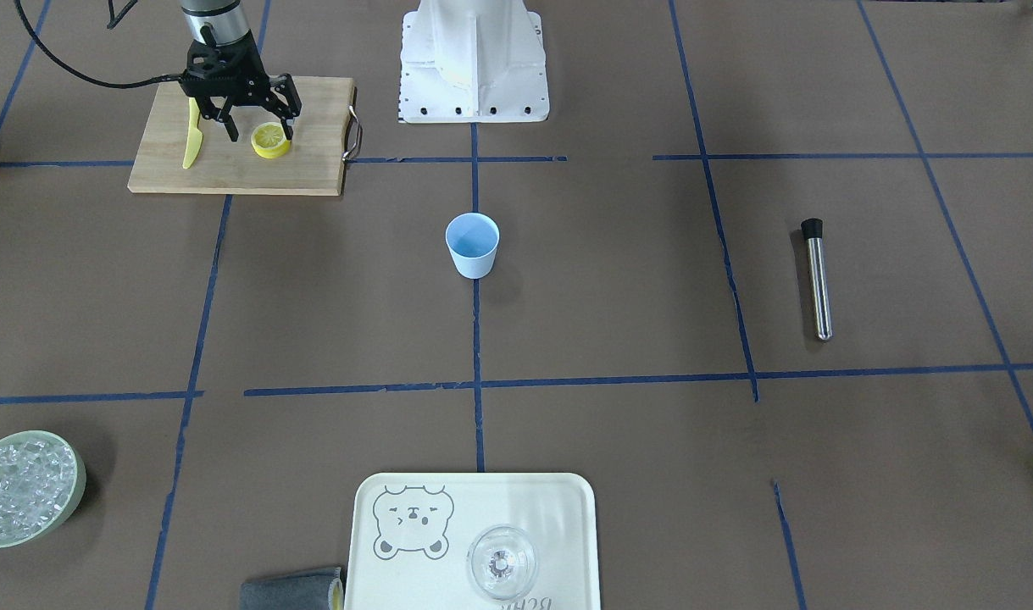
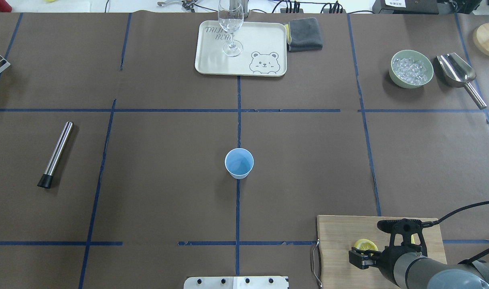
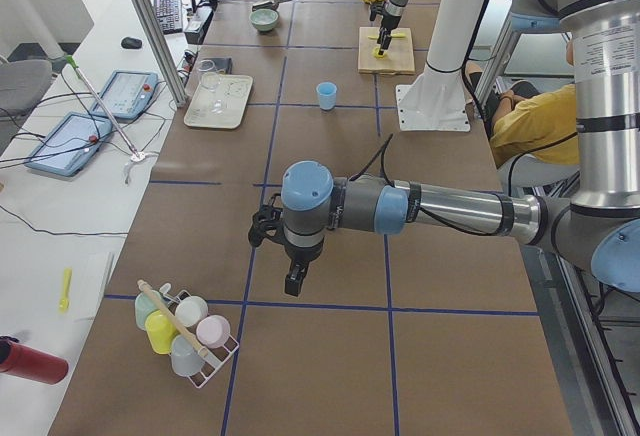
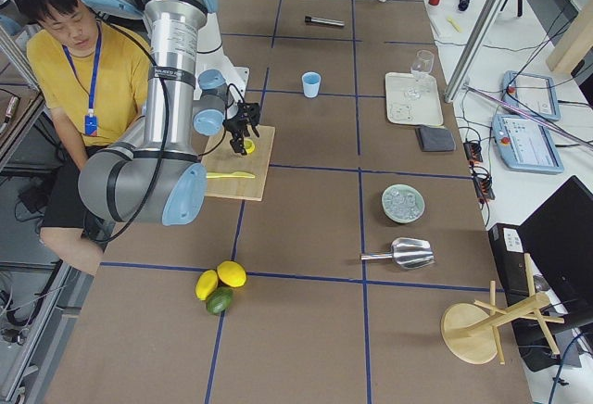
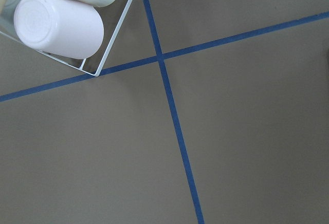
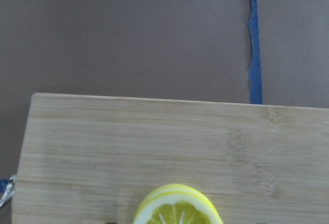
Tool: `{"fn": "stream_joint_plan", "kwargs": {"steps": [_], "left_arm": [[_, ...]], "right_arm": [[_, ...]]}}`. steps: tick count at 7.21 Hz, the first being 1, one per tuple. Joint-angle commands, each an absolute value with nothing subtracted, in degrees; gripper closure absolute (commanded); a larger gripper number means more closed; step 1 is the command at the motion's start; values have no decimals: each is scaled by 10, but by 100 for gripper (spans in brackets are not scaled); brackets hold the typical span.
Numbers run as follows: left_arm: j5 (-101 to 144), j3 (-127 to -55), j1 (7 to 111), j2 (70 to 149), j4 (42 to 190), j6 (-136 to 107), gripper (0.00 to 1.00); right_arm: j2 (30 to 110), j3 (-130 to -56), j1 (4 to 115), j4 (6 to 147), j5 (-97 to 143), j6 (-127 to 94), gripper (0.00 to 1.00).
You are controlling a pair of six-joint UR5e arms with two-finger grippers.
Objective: Squeeze lemon into cup
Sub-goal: 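Lower the right gripper and pinch the lemon slice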
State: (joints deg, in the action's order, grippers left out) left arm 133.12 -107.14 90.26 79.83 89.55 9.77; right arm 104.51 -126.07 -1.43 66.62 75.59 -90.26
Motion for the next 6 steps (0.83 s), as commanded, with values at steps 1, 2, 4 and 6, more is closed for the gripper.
{"fn": "stream_joint_plan", "kwargs": {"steps": [1,2,4,6], "left_arm": [[1332,-1071,903,796,896,98,0],[1332,-1071,903,796,895,98,0],[1332,-1071,903,796,896,98,0],[1332,-1071,903,796,896,98,0]], "right_arm": [[1040,-1259,-18,666,753,-903,9],[1039,-1253,-18,666,753,-903,10],[1041,-1251,-18,666,753,-900,12],[1040,-1250,-18,666,753,-900,19]]}}
